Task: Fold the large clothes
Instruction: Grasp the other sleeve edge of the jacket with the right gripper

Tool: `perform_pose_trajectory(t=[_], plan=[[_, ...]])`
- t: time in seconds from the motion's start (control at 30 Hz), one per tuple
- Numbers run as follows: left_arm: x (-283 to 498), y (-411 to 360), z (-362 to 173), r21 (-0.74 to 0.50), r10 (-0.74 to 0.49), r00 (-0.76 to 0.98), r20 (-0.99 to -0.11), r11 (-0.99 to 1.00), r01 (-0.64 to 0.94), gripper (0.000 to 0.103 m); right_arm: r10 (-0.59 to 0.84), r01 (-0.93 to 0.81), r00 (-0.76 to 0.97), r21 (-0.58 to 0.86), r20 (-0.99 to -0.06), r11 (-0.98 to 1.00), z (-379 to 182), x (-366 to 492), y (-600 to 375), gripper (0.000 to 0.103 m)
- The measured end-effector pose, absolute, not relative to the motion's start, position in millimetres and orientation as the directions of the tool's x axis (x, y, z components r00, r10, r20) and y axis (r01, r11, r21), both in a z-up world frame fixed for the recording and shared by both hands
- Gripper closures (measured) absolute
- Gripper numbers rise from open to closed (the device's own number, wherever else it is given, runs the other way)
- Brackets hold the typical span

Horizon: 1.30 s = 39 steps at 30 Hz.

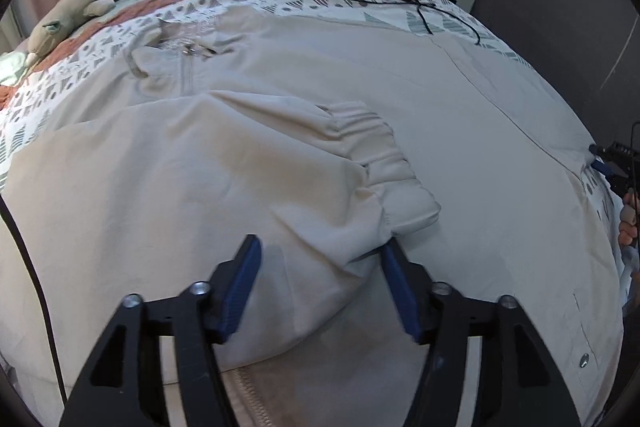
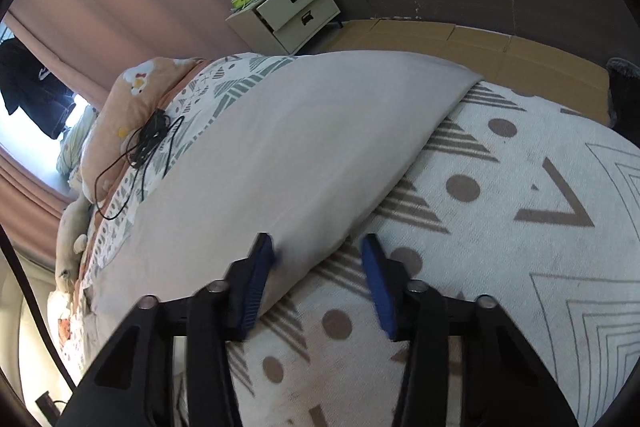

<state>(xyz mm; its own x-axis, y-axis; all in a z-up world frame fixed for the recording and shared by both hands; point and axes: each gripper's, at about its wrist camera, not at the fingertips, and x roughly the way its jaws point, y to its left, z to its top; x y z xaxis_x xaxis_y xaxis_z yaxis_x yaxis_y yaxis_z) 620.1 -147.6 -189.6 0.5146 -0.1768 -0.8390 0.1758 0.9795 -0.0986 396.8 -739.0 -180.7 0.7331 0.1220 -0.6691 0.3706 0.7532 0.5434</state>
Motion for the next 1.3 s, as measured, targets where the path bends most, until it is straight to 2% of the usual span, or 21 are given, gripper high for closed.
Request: perform_pose_trajectory(t=[0.07, 0.13, 0.27, 0.33, 0.8, 0.83, 0.87, 0.9, 1.07, 1.17, 1.3], plan=[[616.5, -138.8, -183.5, -0.11, -0.182, 0.531, -0.828, 0.98, 0.164, 0.031, 0.118, 0.371, 0.736, 0.543, -0.667, 0.753, -183.3, 399.3, -742.1, 0.09], [611.5, -127.8, -175.0, -0.108, -0.176, 0.549, -0.817, 0.982, 0.154, 0.03, 0.114, 0.364, 0.738, 0.536, -0.665, 0.762, -182.7, 401.0, -740.8, 0.096], [601.8, -99.4, -154.7, -0.098, -0.147, 0.589, -0.795, 0.989, 0.115, 0.028, 0.082, 0.35, 0.753, 0.502, -0.653, 0.791, -169.5, 397.4, -731.5, 0.101], [597.5, -83.6, -145.3, -0.098, -0.133, 0.606, -0.784, 0.991, 0.092, 0.022, 0.075, 0.34, 0.763, 0.498, -0.642, 0.798, -160.1, 395.0, -726.5, 0.101], [537.0, -9.2, -103.9, -0.168, -0.117, 0.662, -0.741, 0.986, -0.014, 0.021, 0.142, 0.178, 0.813, 0.473, -0.565, 0.863, -78.6, 350.1, -661.7, 0.102], [532.1, -3.7, -103.1, -0.183, -0.122, 0.665, -0.737, 0.983, -0.022, 0.019, 0.151, 0.167, 0.812, 0.472, -0.564, 0.866, -76.2, 344.3, -655.5, 0.102], [528.2, 2.4, -102.6, -0.201, -0.13, 0.666, -0.735, 0.979, -0.03, 0.006, 0.163, 0.152, 0.812, 0.473, -0.56, 0.868, -72.9, 340.5, -650.9, 0.103], [524.8, 8.0, -102.0, -0.222, -0.141, 0.667, -0.731, 0.974, -0.037, 0.0, 0.179, 0.134, 0.811, 0.476, -0.556, 0.869, -69.5, 338.6, -644.3, 0.103], [508.2, 32.7, -94.1, -0.282, -0.158, 0.695, -0.701, 0.957, -0.067, 0.0, 0.21, 0.078, 0.802, 0.447, -0.559, 0.891, -56.6, 329.9, -610.3, 0.103], [502.9, 42.4, -94.4, -0.297, -0.154, 0.712, -0.686, 0.951, -0.081, 0.0, 0.187, 0.103, 0.783, 0.42, -0.594, 0.902, -56.6, 334.0, -601.1, 0.103], [504.5, 46.8, -101.0, -0.316, -0.174, 0.701, -0.691, 0.945, -0.077, 0.0, 0.215, 0.15, 0.757, 0.484, -0.617, 0.862, -68.3, 338.7, -613.5, 0.102]])
